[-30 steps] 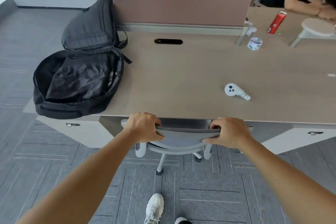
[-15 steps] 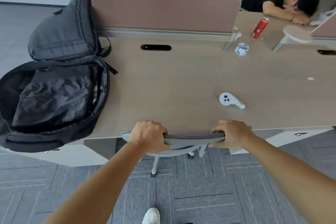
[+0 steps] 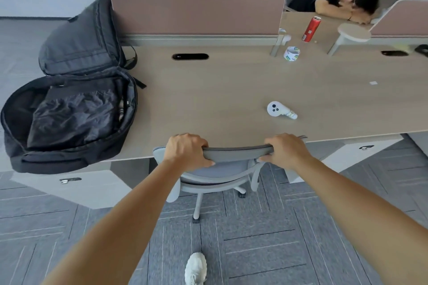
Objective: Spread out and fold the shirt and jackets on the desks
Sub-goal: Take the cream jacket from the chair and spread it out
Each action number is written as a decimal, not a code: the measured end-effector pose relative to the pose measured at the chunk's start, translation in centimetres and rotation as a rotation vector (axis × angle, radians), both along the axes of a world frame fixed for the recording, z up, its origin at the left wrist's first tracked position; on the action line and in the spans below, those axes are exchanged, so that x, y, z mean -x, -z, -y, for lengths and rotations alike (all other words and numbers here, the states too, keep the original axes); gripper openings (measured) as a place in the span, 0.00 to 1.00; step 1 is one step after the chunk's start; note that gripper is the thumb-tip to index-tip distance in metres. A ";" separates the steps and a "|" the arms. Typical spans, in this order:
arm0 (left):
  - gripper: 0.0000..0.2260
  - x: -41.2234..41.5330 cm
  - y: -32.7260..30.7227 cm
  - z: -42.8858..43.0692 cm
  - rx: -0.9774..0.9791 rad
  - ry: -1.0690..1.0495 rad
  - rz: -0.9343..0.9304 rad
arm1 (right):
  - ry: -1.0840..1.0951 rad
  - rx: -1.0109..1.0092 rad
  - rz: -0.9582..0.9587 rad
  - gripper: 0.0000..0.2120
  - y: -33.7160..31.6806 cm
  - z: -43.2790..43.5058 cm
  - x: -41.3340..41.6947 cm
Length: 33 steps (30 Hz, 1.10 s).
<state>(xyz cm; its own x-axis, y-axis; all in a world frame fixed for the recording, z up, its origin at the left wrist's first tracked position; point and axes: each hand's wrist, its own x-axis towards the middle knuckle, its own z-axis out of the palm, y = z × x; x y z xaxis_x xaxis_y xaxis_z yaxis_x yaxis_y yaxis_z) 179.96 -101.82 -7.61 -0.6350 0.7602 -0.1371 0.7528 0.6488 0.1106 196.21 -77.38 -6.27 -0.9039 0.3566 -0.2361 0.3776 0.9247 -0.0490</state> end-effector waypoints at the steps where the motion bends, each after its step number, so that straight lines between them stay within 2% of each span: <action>1: 0.21 -0.6 0.2 0.0 0.007 0.003 0.001 | 0.011 0.012 -0.010 0.19 0.2 -0.1 -0.7; 4: 0.19 -2.2 0.0 -0.6 0.011 -0.010 -0.006 | 0.038 0.049 -0.032 0.21 0.2 -0.8 -1.6; 7: 0.19 -3.0 -0.3 -1.3 0.013 -0.028 -0.005 | 0.047 0.055 -0.015 0.17 -0.1 -1.7 -1.5; 16: 0.19 -2.3 0.0 -3.3 0.030 0.028 -0.023 | 0.064 0.064 -0.008 0.17 0.2 -3.9 -2.1; 22: 0.22 -1.6 0.1 -8.4 -0.010 0.035 0.001 | 0.117 0.044 -0.017 0.18 0.8 -9.0 -1.5; 26: 0.22 -2.4 0.9 -11.6 -0.001 0.051 0.030 | 0.040 -0.031 0.045 0.17 1.7 -12.4 -1.7; 33: 0.22 -2.8 1.1 -12.3 0.034 0.018 0.023 | 0.047 -0.044 0.001 0.19 2.4 -13.2 -2.2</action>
<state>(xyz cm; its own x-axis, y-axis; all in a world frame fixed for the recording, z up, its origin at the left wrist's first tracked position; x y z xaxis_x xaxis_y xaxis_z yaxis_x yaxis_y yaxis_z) 182.76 -89.50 -8.73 -0.6177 0.7662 -0.1772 0.7620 0.6388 0.1063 198.39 -64.18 -8.66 -0.8856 0.4088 -0.2206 0.4208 0.9071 -0.0080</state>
